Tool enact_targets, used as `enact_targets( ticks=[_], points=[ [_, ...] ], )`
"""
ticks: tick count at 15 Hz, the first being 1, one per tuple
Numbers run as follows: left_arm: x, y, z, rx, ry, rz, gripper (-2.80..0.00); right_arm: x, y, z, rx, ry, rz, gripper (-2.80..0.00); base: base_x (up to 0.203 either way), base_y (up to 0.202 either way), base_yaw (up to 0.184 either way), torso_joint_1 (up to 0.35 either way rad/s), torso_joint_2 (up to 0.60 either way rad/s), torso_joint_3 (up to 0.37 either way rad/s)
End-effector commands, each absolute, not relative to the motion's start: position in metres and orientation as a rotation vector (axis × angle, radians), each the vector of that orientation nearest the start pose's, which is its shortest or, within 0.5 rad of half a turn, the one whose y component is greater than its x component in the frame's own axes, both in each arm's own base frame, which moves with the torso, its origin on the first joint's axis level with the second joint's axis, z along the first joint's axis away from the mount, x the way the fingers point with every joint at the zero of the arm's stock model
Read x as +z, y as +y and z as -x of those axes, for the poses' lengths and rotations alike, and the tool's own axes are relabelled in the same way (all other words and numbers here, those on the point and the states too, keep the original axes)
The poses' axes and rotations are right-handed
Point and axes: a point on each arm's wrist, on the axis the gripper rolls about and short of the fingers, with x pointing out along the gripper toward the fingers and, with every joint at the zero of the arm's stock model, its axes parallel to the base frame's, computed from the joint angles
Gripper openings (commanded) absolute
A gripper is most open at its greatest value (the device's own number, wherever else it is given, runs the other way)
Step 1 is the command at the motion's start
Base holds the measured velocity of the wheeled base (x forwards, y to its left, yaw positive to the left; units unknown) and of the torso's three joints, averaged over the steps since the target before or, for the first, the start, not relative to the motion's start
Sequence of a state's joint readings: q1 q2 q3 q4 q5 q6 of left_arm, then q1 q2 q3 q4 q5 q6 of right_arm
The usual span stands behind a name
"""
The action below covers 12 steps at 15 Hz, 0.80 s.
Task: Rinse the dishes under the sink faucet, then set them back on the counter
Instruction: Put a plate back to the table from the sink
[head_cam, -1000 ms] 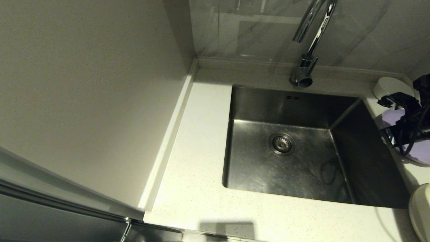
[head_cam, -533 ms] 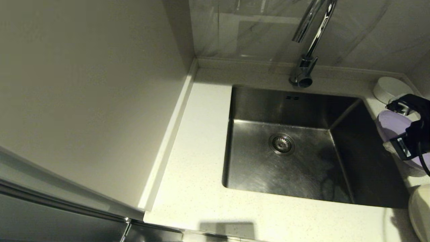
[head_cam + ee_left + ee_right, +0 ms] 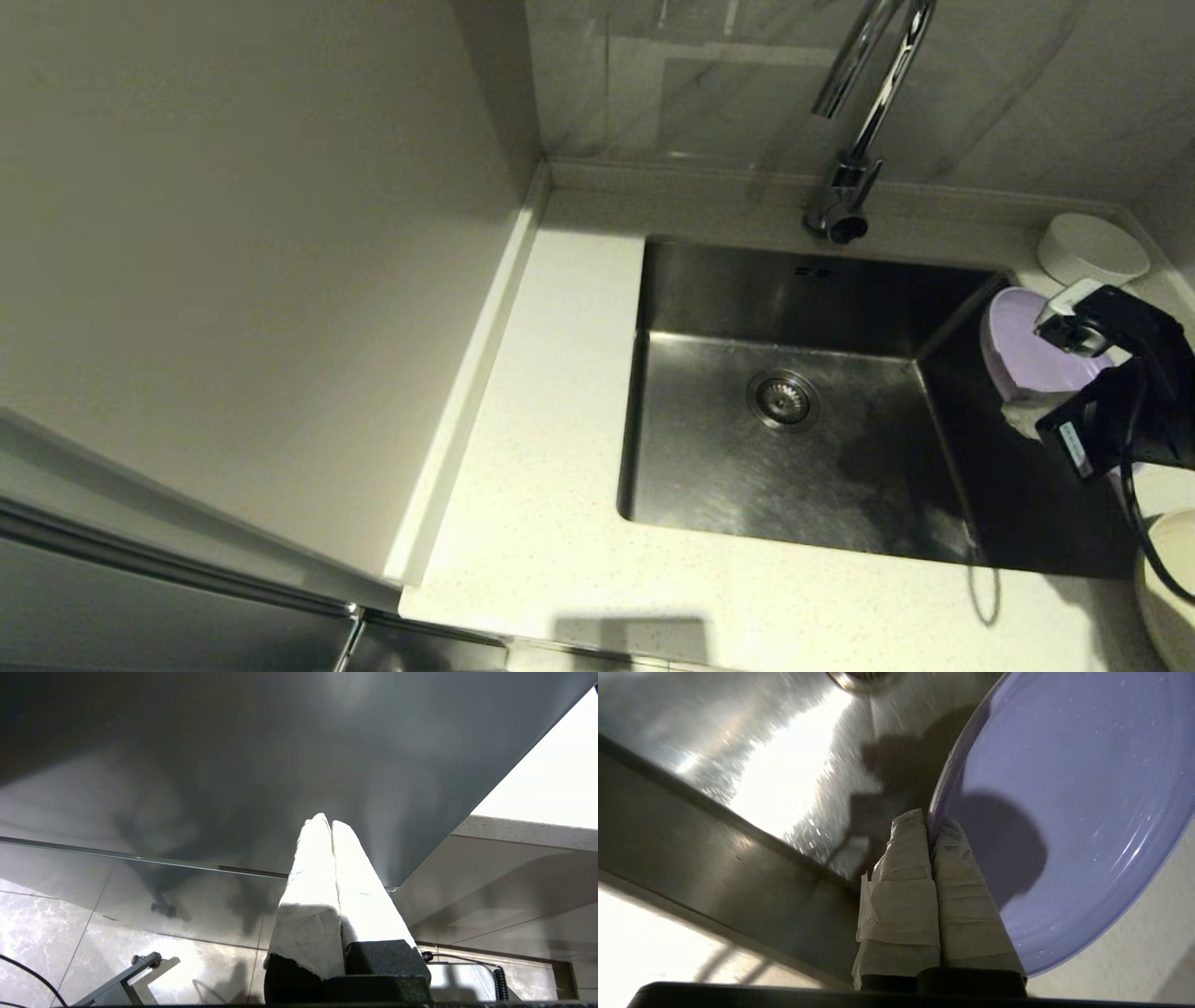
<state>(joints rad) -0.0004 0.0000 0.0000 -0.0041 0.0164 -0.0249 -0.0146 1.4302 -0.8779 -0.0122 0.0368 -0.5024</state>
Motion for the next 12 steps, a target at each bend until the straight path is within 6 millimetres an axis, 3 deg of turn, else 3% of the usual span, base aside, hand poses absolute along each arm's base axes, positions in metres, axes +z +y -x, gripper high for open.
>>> enact_targets(
  ticks=[1, 6, 12],
  points=[
    [0.076, 0.000, 0.023, 0.017, -0.008, 0.026, -2.80, 0.216, 0.013, -0.222, 0.215, 0.467, 0.503, -2.80, 0.000, 0.000, 0.000, 0.000, 0.00, 0.000],
    [0.076, 0.000, 0.023, 0.017, -0.008, 0.026, -2.80, 0.202, 0.042, -0.233, 0.341, 0.493, 0.536, -2.80, 0.000, 0.000, 0.000, 0.000, 0.00, 0.000],
    [0.076, 0.000, 0.023, 0.017, -0.008, 0.026, -2.80, 0.162, 0.057, -0.281, 0.375, 0.647, 0.538, -2.80, 0.000, 0.000, 0.000, 0.000, 0.00, 0.000]
  ],
)
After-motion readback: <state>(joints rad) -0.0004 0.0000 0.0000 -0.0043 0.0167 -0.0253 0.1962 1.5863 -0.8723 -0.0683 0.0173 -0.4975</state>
